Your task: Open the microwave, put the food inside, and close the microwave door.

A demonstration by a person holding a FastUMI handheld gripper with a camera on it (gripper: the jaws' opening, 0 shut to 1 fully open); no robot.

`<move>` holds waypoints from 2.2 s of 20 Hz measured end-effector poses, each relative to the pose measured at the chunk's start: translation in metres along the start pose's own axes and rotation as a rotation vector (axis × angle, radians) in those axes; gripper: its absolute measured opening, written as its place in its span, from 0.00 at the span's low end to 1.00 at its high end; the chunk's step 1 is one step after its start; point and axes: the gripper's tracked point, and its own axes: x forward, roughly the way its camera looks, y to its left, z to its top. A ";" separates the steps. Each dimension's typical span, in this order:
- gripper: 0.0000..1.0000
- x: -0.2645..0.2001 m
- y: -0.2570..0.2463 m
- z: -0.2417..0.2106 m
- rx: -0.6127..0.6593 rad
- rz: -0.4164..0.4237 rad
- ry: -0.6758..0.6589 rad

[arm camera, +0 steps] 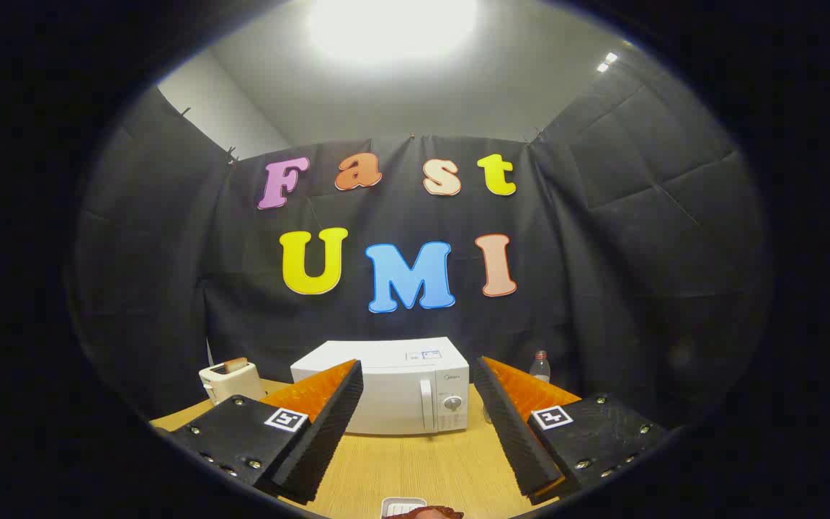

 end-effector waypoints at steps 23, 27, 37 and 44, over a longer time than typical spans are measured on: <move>0.97 0.038 -0.015 -0.006 -0.004 0.015 0.014; 0.97 0.074 -0.018 -0.017 0.016 0.032 0.036; 0.97 0.183 -0.021 -0.079 0.033 0.091 0.140; 0.97 0.239 -0.027 -0.142 0.011 0.111 0.252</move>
